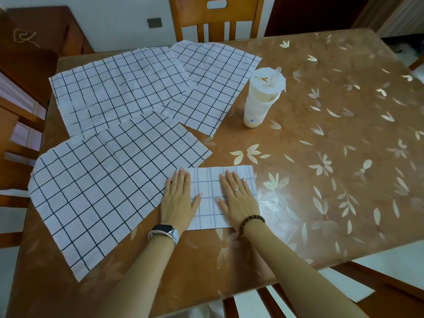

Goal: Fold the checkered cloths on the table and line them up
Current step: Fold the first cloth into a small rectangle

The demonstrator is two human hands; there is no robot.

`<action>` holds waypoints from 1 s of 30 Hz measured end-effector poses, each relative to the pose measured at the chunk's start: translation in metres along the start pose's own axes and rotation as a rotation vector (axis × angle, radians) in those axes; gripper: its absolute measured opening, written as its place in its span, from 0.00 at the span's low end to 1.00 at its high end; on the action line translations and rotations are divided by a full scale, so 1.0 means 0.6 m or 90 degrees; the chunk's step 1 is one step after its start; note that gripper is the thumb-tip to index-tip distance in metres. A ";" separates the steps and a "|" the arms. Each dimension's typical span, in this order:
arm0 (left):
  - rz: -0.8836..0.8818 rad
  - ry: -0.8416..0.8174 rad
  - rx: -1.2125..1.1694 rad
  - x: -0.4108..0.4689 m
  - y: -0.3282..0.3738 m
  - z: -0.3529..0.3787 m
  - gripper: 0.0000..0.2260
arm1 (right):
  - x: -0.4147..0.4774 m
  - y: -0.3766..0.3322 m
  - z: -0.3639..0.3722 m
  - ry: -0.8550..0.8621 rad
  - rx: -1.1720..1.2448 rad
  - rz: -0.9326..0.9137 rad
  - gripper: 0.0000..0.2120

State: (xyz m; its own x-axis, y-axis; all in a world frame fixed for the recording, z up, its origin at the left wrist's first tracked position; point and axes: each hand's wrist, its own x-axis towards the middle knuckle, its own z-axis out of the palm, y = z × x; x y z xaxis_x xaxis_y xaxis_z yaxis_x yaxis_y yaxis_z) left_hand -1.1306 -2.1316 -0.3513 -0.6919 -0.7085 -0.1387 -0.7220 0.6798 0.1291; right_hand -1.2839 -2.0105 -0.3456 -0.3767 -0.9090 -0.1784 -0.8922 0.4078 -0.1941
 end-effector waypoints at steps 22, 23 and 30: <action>-0.372 0.090 -0.638 -0.132 -0.015 -0.051 0.12 | -0.079 -0.075 -0.053 0.031 0.679 0.146 0.23; -0.388 0.081 -0.651 -0.138 -0.013 -0.049 0.12 | -0.081 -0.082 -0.049 0.012 0.677 0.139 0.23; -0.455 0.051 -0.676 -0.153 -0.002 -0.043 0.11 | -0.085 -0.093 -0.036 0.011 0.700 0.222 0.22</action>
State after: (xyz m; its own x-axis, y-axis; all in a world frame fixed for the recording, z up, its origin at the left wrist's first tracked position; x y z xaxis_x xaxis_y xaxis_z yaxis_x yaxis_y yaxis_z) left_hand -1.0665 -2.0723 -0.3136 -0.1229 -0.8859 -0.4473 -0.5537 -0.3128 0.7717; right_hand -1.2203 -1.9887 -0.3050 -0.5711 -0.7295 -0.3763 -0.0428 0.4843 -0.8738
